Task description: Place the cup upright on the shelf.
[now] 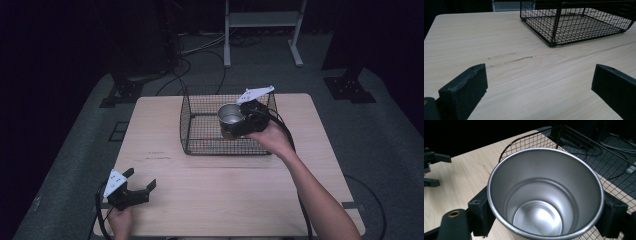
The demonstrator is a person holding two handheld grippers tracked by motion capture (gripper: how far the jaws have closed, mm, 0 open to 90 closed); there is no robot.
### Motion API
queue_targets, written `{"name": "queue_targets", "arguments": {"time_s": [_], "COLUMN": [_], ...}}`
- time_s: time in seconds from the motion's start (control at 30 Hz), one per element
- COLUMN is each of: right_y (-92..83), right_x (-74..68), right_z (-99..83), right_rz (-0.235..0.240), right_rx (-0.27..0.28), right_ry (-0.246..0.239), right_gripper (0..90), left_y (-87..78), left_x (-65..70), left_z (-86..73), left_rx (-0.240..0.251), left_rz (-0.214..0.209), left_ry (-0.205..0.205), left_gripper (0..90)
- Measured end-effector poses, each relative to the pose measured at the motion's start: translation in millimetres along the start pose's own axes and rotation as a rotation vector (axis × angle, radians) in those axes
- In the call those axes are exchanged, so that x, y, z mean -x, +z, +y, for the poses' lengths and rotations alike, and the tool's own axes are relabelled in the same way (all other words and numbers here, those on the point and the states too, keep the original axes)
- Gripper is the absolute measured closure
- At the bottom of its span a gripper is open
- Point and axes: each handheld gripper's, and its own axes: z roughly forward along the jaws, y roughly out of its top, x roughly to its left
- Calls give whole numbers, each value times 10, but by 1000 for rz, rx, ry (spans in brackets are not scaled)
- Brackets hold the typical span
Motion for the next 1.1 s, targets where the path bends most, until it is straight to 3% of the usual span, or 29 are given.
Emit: {"name": "queue_targets", "arguments": {"time_s": [0.77,1.1], "right_y": [251,365], "right_x": [232,418], "right_z": [335,424], "right_rz": [-31,-47], "right_rx": [-54,-44], "right_ry": [8,57], "right_gripper": [178,178], "left_y": [-5,-5], "left_x": [0,2], "left_z": [-1,-1], "left_rx": [2,3], "left_rz": [-3,-3], "left_ry": [0,8], "left_gripper": [0,0]}}
